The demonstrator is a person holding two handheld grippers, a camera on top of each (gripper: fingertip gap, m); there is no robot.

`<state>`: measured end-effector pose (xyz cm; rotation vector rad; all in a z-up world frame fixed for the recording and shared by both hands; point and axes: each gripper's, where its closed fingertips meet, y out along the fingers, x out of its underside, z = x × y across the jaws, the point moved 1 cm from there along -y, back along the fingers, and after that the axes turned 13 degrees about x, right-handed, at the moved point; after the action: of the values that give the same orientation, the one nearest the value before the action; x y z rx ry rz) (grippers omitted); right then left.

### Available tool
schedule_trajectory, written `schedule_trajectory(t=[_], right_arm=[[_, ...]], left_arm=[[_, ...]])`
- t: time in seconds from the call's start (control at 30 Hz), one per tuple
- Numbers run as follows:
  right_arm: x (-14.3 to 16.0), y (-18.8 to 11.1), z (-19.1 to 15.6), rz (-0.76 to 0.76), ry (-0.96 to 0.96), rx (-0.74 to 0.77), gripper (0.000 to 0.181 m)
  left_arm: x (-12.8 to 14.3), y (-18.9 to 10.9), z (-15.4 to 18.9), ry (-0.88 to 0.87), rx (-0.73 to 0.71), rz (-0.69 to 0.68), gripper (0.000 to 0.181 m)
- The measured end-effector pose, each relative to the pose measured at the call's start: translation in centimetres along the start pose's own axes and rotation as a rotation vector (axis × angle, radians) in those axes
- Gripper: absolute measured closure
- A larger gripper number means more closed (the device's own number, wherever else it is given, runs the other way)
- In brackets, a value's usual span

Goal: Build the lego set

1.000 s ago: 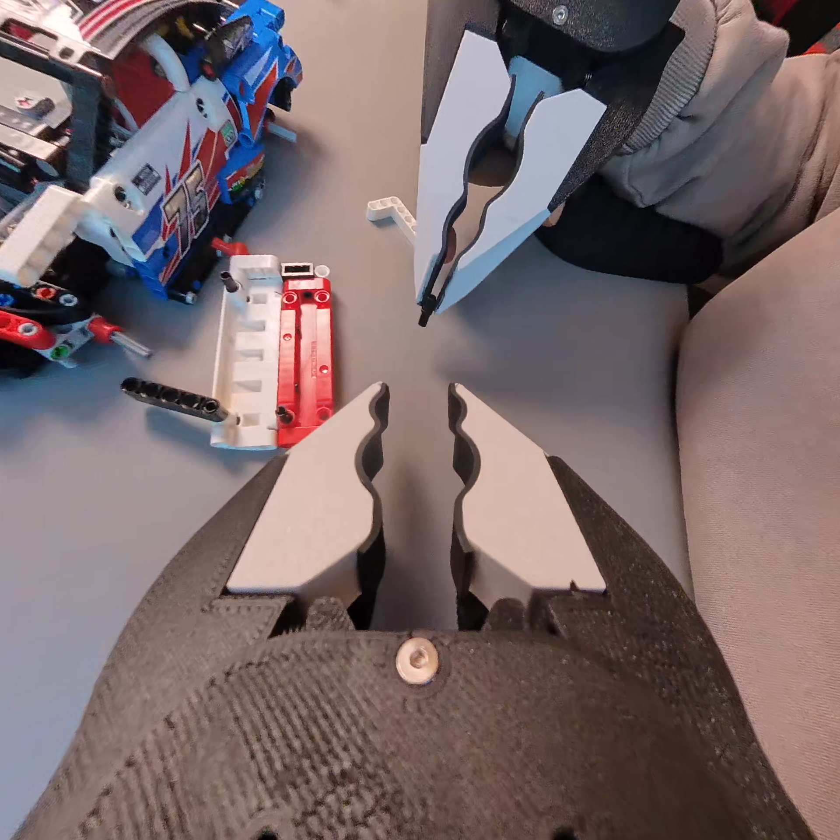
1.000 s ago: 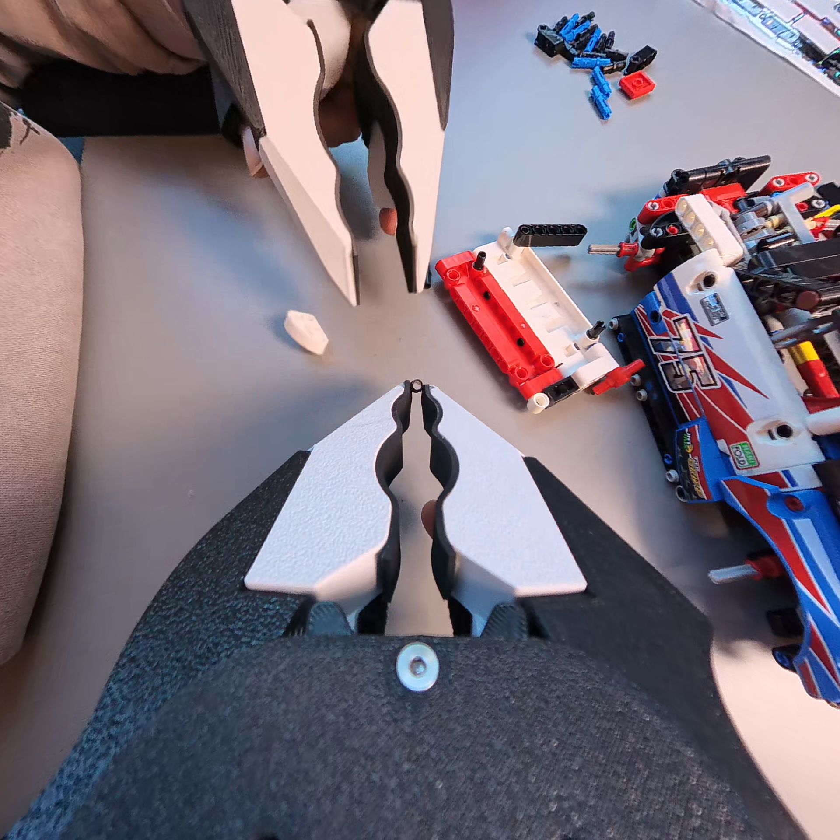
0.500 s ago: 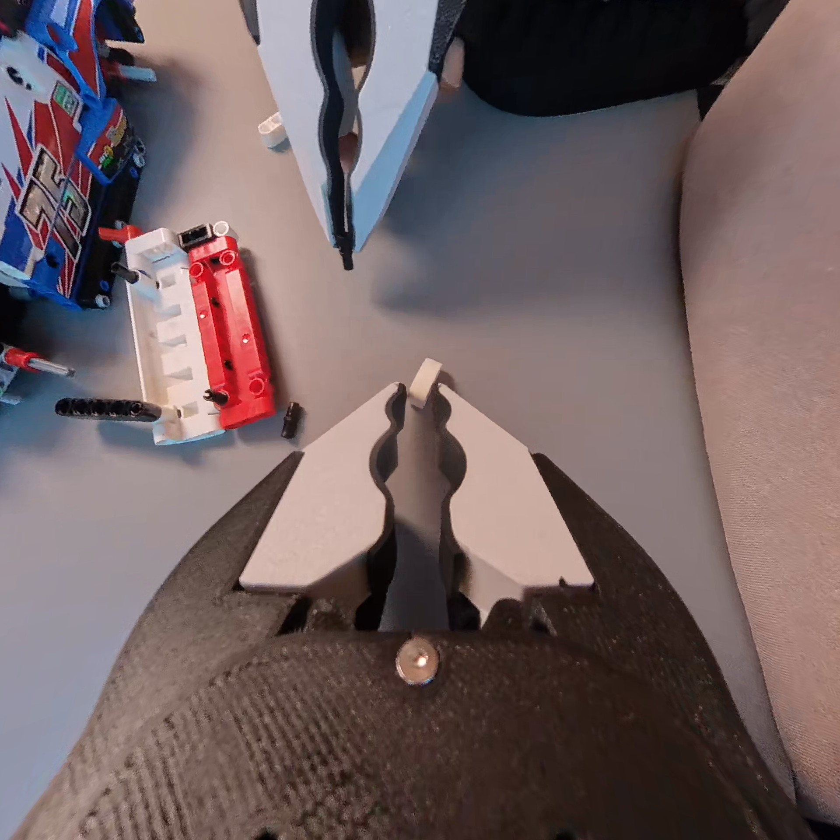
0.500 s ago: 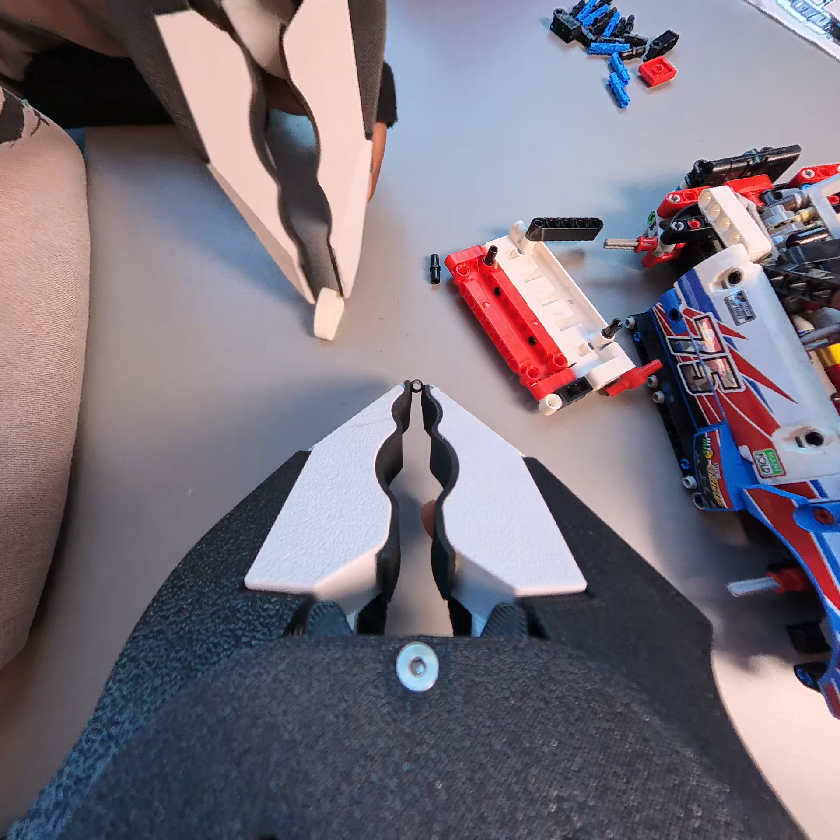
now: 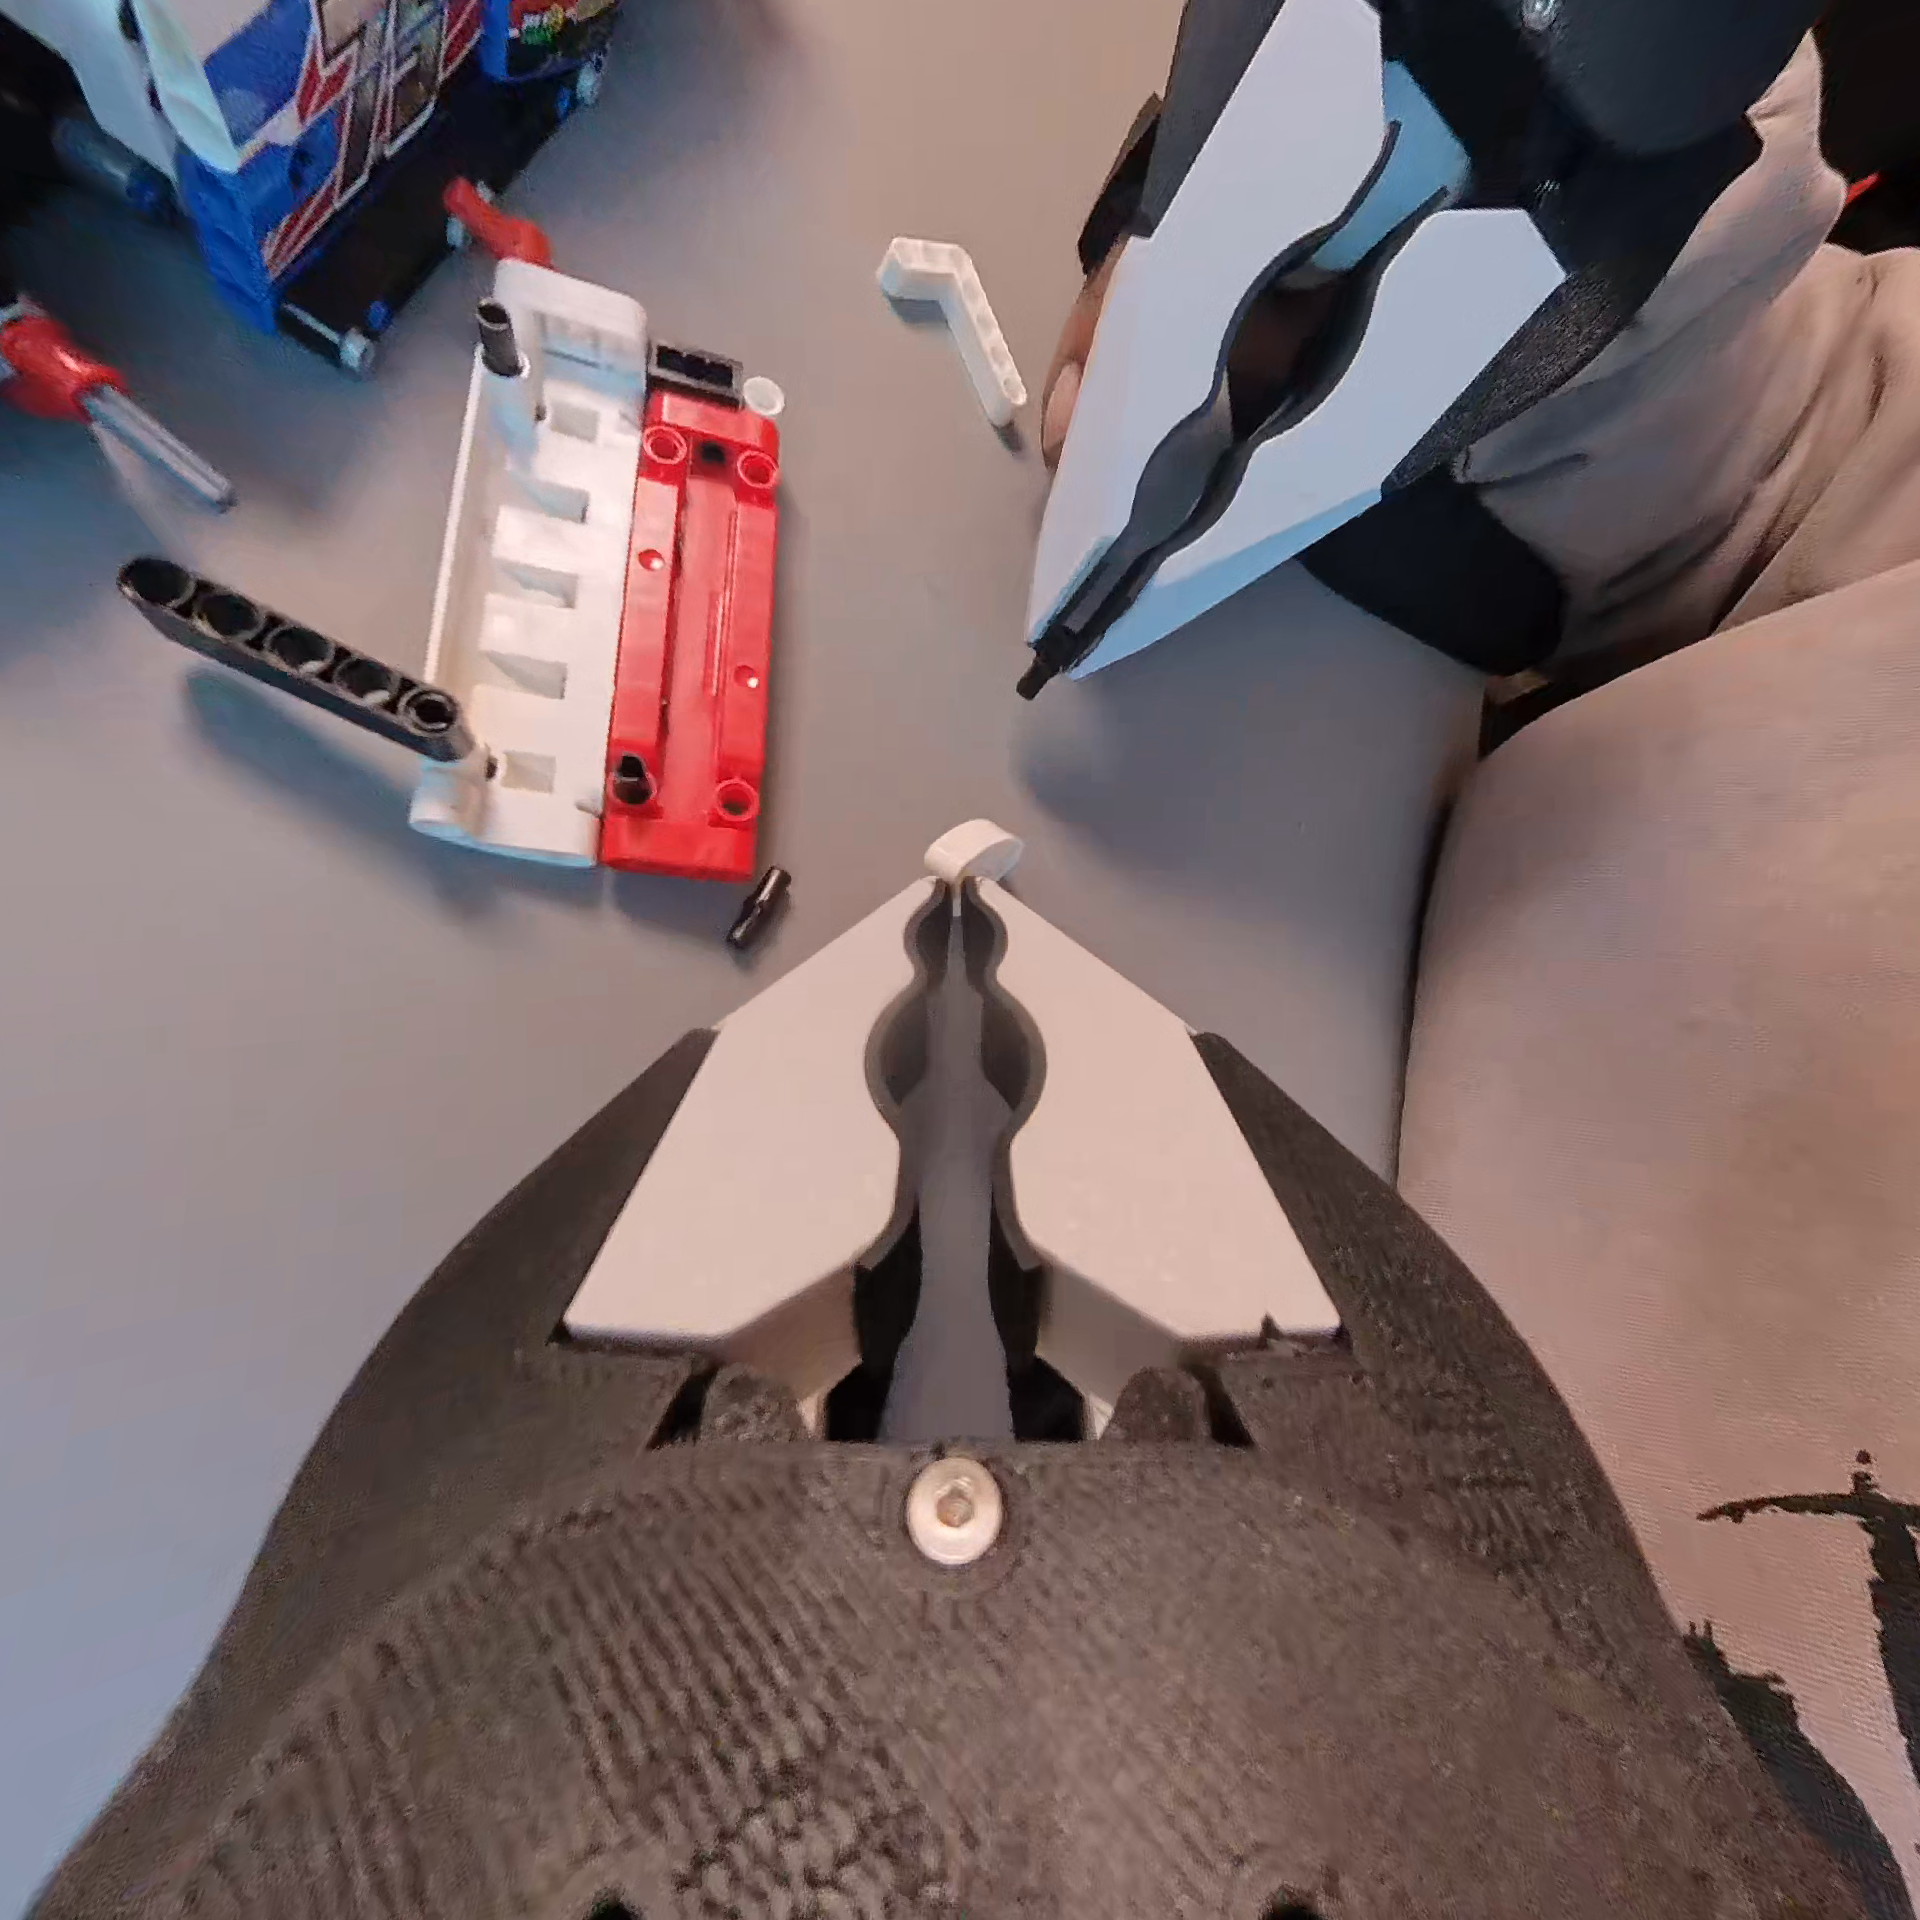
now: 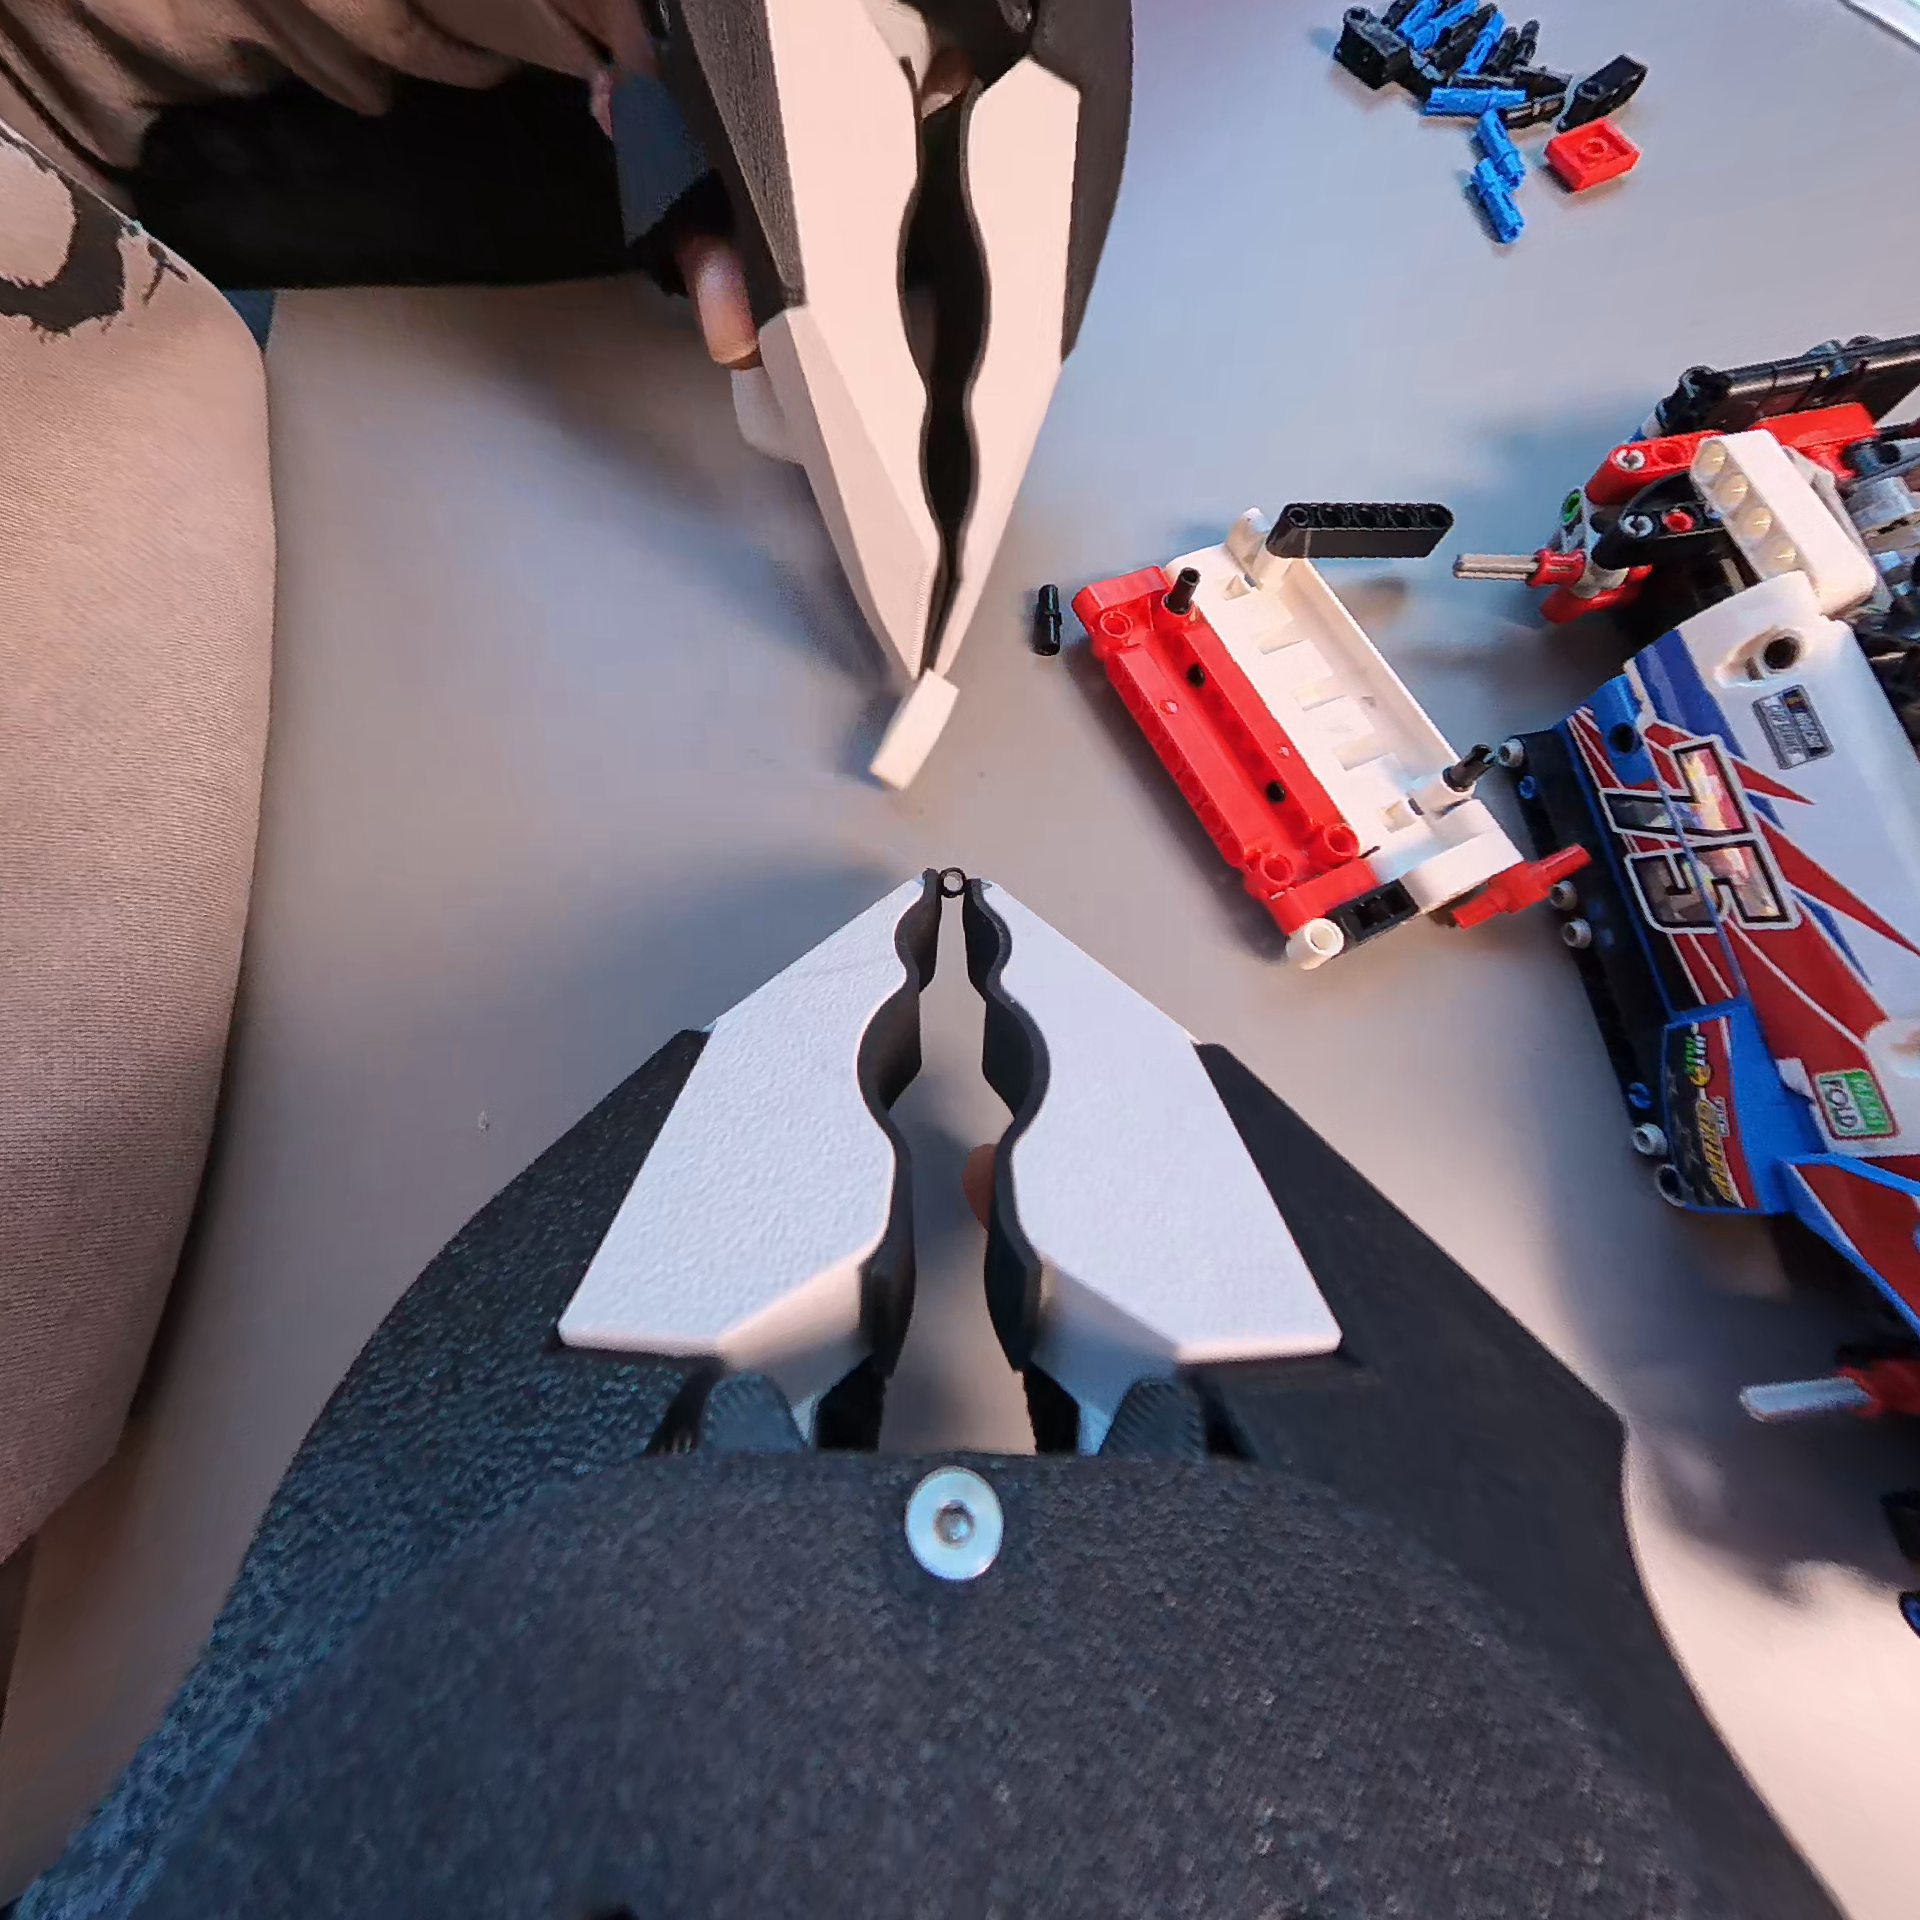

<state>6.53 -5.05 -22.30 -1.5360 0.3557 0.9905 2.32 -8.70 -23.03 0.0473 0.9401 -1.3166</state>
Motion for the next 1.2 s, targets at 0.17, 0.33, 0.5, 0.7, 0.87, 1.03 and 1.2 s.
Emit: schedule_trajectory(t=[0.17, 0.33, 0.5, 0.7, 0.87, 1.03, 1.2], right_arm=[[-0.1, -0.1, 0.2, 0.005, 0.004, 0.006, 0.18], [-0.2, -0.2, 0.1, 0.008, -0.004, 0.008, 0.18], [-0.3, -0.2, -0.2, 0.014, -0.007, -0.003, 0.18], [-0.3, -0.1, -0.3, 0.015, -0.014, -0.004, 0.18], [-0.5, -0.2, -0.2, 0.02, -0.017, 0.009, 0.18], [-0.8, -0.1, -0.4, 0.029, -0.015, 0.011, 0.18], [-0.9, 0.0, -0.4, 0.03, -0.016, 0.012, 0.18]], left_arm=[[-0.5, -0.4, -0.8, 0.055, -0.093, 0.009, 0.171], [-0.7, -0.2, 0.1, 0.3, -0.109, -0.043, 0.156], [-0.4, 1.5, 0.5, 0.504, -0.116, -0.163, 0.145], [0.2, 2.3, 0.3, 0.535, -0.141, -0.226, 0.156], [1.2, 2.4, 1.2, 0.498, -0.147, -0.245, 0.153], [2.0, 2.2, 2.1, 0.506, -0.107, -0.223, 0.153], [1.8, 2.4, 1.8, 0.549, -0.138, -0.222, 0.155]])
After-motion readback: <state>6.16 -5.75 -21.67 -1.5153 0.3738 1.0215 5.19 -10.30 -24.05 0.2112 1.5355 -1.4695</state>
